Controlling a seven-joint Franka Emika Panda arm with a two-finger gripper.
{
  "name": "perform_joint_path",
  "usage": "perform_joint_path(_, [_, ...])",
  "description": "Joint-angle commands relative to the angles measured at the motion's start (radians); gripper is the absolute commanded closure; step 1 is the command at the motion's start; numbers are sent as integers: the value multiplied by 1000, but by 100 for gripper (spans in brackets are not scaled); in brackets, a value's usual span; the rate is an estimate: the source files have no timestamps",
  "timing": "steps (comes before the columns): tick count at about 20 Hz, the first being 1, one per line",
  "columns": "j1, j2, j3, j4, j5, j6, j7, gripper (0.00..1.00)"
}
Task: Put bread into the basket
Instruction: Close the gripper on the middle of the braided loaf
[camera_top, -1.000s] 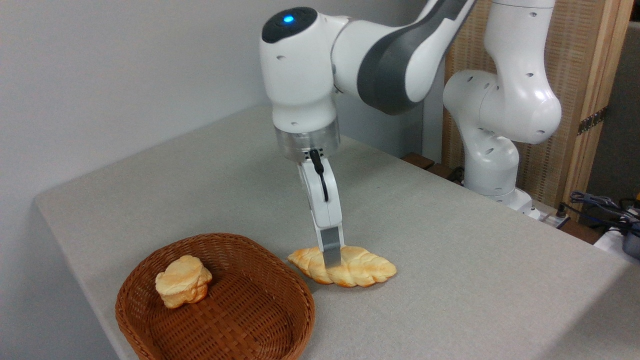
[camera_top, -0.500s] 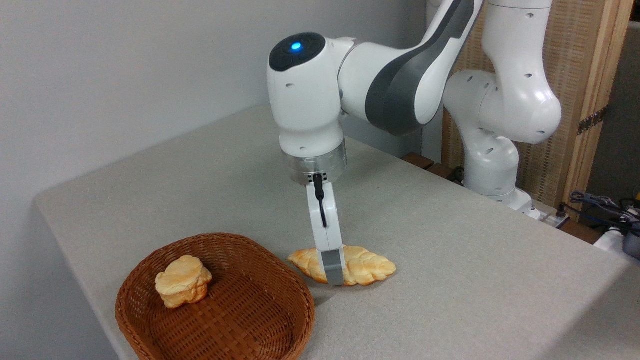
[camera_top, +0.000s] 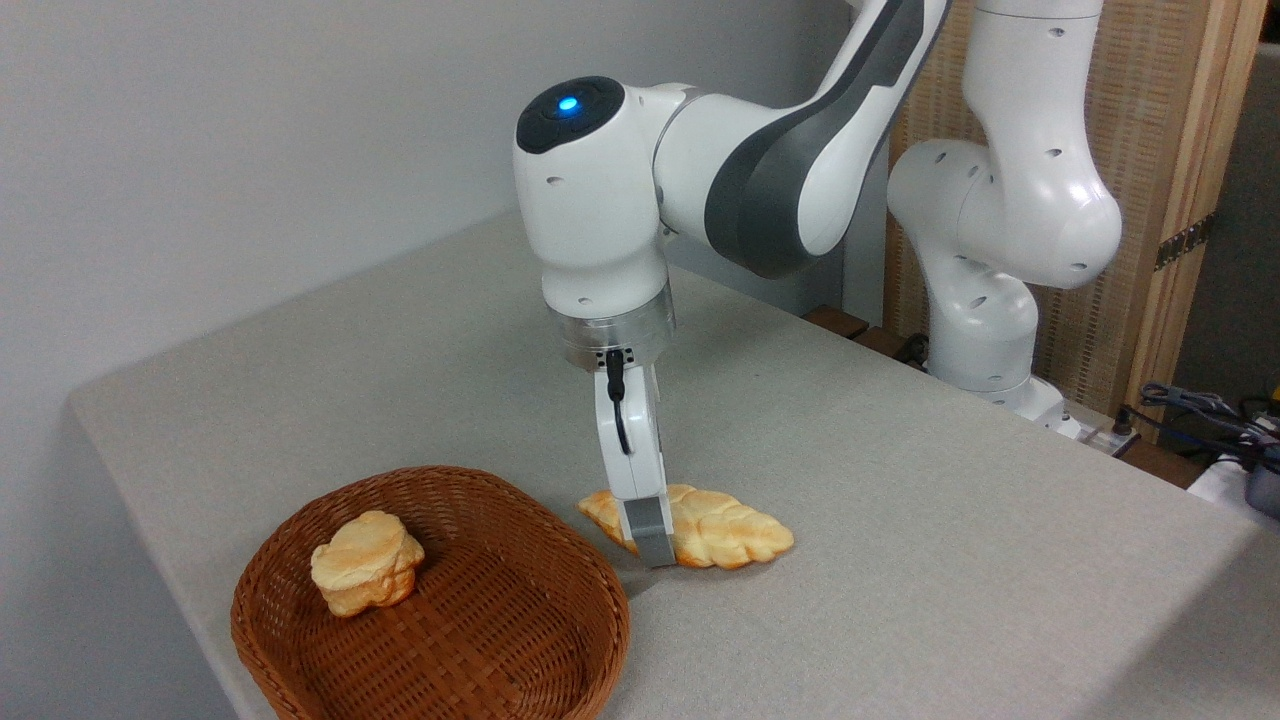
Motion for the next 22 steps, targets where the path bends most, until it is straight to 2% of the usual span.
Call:
perform_joint_path(1, [-8,-4,6,-8,12,9,3,66])
perform_joint_path(12, [-8,-13,4,-2,11,1,3,64])
perform_joint_path(18, [-8,-50,-14,53,-3,-112,2,64])
perform_joint_path(19, [-8,-56,-23,71,-12,-136,0,64])
perform_joint_path(22, [-8,-71,-26,111,-81,-157,-18,64])
